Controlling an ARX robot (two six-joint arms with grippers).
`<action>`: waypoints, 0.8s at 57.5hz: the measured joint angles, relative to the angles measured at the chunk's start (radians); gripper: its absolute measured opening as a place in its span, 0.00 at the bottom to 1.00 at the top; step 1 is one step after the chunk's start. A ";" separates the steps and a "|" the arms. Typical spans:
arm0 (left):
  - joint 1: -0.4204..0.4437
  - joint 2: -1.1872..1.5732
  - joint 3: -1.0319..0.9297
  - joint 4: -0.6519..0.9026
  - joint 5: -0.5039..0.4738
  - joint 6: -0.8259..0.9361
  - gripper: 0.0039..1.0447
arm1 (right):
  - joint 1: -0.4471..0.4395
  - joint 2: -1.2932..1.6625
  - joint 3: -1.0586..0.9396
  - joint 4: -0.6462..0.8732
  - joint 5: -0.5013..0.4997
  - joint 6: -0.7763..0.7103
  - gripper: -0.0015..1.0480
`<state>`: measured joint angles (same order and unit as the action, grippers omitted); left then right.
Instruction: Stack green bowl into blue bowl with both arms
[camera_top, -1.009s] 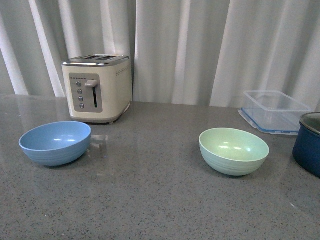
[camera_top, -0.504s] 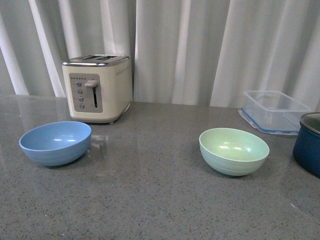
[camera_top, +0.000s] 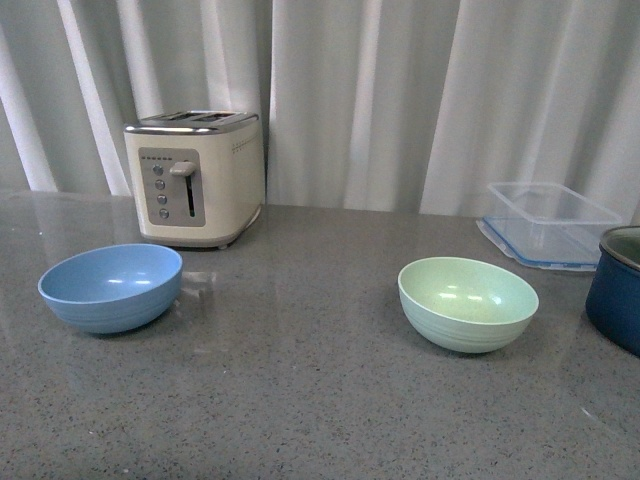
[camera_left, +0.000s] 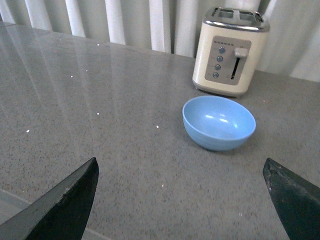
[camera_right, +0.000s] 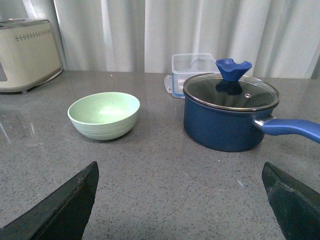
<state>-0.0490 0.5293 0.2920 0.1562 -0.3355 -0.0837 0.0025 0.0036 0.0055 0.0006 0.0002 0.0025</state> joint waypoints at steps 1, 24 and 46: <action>0.012 0.034 0.024 -0.001 0.008 -0.010 0.94 | 0.000 0.000 0.000 0.000 0.000 0.000 0.90; 0.123 0.599 0.431 -0.088 0.251 -0.225 0.94 | 0.000 0.000 0.000 0.000 0.001 0.000 0.90; 0.120 1.017 0.779 -0.180 0.325 -0.350 0.94 | 0.000 0.000 0.000 0.000 -0.002 0.000 0.90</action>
<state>0.0711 1.5467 1.0706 -0.0242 -0.0109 -0.4339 0.0025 0.0036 0.0055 0.0006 -0.0013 0.0025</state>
